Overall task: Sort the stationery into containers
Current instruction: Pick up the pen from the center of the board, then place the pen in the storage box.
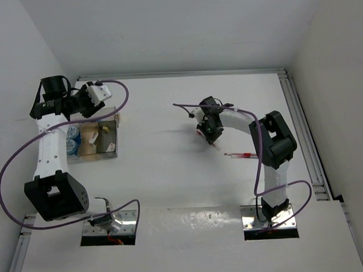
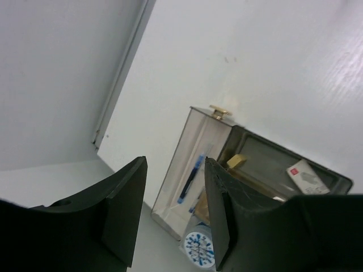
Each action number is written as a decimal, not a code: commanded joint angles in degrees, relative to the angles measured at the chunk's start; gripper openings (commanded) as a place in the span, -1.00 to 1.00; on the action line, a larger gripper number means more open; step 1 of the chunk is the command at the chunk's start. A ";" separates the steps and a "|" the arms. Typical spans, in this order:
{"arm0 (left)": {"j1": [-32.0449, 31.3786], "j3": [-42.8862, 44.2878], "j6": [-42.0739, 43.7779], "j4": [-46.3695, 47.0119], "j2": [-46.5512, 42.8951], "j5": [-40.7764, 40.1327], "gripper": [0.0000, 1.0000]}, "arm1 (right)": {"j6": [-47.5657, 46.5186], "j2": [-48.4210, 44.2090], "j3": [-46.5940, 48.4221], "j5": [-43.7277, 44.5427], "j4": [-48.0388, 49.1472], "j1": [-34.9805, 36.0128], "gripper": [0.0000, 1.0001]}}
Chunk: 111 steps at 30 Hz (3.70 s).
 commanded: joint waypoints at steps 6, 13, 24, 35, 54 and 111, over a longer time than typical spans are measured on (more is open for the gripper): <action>-11.38 -10.78 6.44 -3.75 -11.51 3.19 -0.01 | 3.39 -4.37 2.76 -12.06 -5.19 0.18 -1.00; -31.24 -22.15 6.45 -0.84 -20.66 -2.69 -0.02 | 18.49 -6.48 8.13 -38.51 -7.31 0.44 -1.00; -52.89 -21.54 1.09 1.52 -15.93 -10.97 -0.11 | 23.62 -5.78 6.90 -57.52 -5.64 3.51 -1.00; -60.28 -21.98 1.27 4.68 -11.44 -16.24 -0.18 | 17.91 -6.31 6.64 -57.79 -11.18 5.45 -1.00; -62.13 -24.96 2.14 3.90 -10.73 -16.60 -0.16 | 14.91 -5.95 8.40 -58.93 -15.40 8.26 -1.00; 1.50 10.45 29.75 3.98 32.25 -26.35 -0.72 | -0.73 -11.67 -0.04 -32.40 -21.46 -19.77 0.06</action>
